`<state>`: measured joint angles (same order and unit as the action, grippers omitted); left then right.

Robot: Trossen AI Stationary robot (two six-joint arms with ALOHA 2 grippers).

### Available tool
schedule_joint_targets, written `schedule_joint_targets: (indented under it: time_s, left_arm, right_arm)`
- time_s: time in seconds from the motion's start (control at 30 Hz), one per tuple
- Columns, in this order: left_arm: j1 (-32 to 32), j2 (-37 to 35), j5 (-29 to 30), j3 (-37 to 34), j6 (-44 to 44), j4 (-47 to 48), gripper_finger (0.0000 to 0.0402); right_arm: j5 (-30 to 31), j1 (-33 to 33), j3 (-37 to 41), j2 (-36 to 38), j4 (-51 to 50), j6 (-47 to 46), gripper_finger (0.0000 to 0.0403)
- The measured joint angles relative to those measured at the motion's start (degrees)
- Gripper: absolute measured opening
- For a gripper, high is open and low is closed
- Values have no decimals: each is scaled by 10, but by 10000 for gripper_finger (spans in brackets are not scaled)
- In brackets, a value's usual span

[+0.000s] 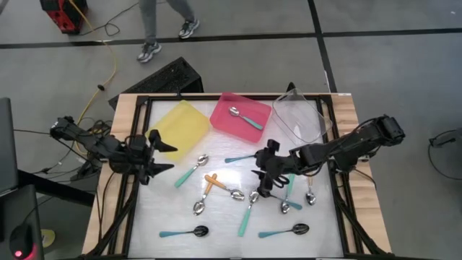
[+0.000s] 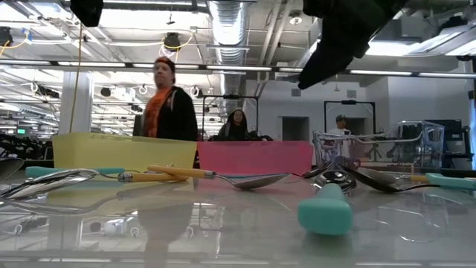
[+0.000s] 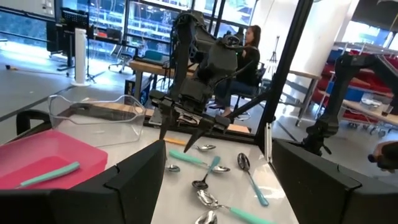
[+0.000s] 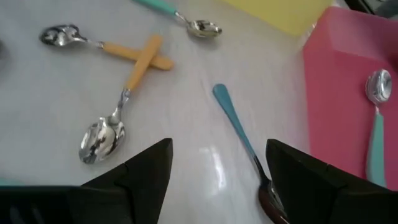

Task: Sort silverware by color (type)
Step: Put the blue spoon into the transparent bin

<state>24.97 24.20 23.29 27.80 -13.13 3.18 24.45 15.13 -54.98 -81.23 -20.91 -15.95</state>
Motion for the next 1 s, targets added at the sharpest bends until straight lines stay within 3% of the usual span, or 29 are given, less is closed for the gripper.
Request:
schedule_joint_targets:
  time_s: [0.3, 0.53, 1.0]
  left_arm:
    - [0, -7, 5, 0, 1, 24, 281]
    - [0, -8, 81, 0, 31, 24, 281]
    - [0, -8, 82, 0, 30, 25, 281]
  right_arm:
    - [11, -17, 0, -5, -53, -1, 286]
    - [7, -56, 0, -5, -55, 8, 286]
    - [-5, -54, 0, -5, -54, 25, 286]
